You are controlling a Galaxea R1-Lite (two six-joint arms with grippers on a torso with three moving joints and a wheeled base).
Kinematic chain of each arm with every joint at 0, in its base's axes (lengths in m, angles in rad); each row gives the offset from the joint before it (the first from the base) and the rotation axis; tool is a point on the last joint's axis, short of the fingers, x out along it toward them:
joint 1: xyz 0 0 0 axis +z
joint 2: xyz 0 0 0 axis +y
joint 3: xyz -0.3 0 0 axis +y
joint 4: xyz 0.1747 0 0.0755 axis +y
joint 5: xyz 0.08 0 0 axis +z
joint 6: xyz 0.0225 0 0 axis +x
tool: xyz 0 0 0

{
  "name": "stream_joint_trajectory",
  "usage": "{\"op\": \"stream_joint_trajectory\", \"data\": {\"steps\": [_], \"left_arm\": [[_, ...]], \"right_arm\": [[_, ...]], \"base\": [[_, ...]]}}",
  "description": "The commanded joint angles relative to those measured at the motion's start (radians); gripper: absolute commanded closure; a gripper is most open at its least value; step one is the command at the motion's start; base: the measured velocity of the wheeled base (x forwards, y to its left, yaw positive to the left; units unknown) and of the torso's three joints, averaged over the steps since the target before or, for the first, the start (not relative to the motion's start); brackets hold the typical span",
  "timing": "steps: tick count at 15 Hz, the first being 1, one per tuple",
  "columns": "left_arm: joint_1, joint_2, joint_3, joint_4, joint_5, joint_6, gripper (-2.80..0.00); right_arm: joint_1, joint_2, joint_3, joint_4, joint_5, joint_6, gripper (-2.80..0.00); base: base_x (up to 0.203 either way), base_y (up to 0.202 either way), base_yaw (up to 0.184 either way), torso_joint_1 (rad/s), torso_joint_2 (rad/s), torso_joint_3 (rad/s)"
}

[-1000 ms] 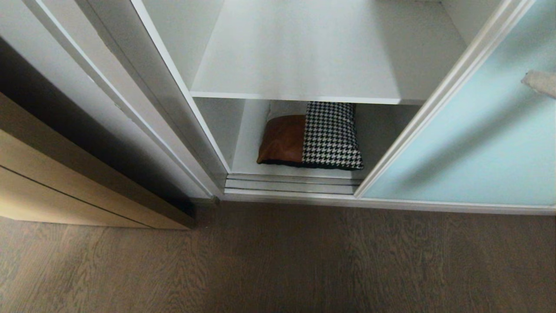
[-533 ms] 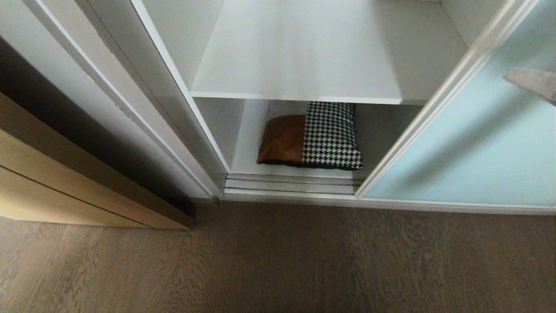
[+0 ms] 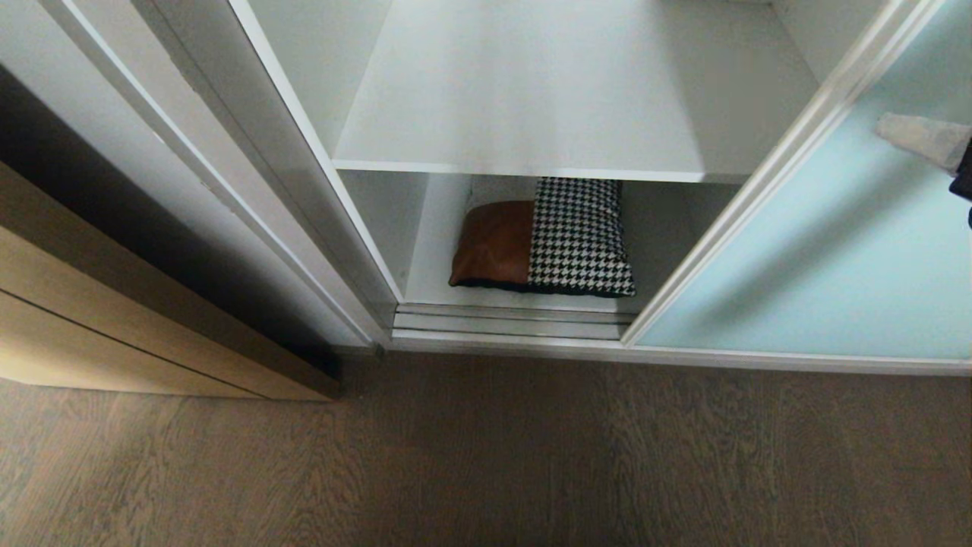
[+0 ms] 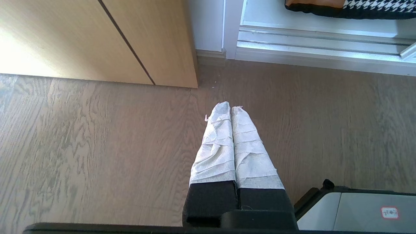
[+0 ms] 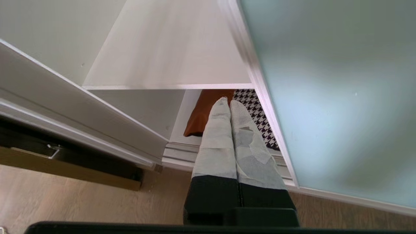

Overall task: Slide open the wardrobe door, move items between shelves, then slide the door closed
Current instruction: Close the door

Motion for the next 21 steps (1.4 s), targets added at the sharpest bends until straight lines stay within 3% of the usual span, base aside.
{"op": "stream_joint_trajectory", "data": {"steps": [1, 21], "left_arm": [[0.0, 0.002, 0.0, 0.0, 0.0, 0.0, 0.0], [0.001, 0.002, 0.0, 0.0, 0.0, 0.0, 0.0]], "right_arm": [[0.0, 0.033, -0.008, -0.004, 0.001, 0.002, 0.0], [-0.043, 0.159, -0.038, -0.094, 0.003, 0.03, 0.0]], "base": [[0.0, 0.0, 0.0, 0.0, 0.0, 0.0], [0.0, 0.0, 0.0, 0.0, 0.0, 0.0]]}}
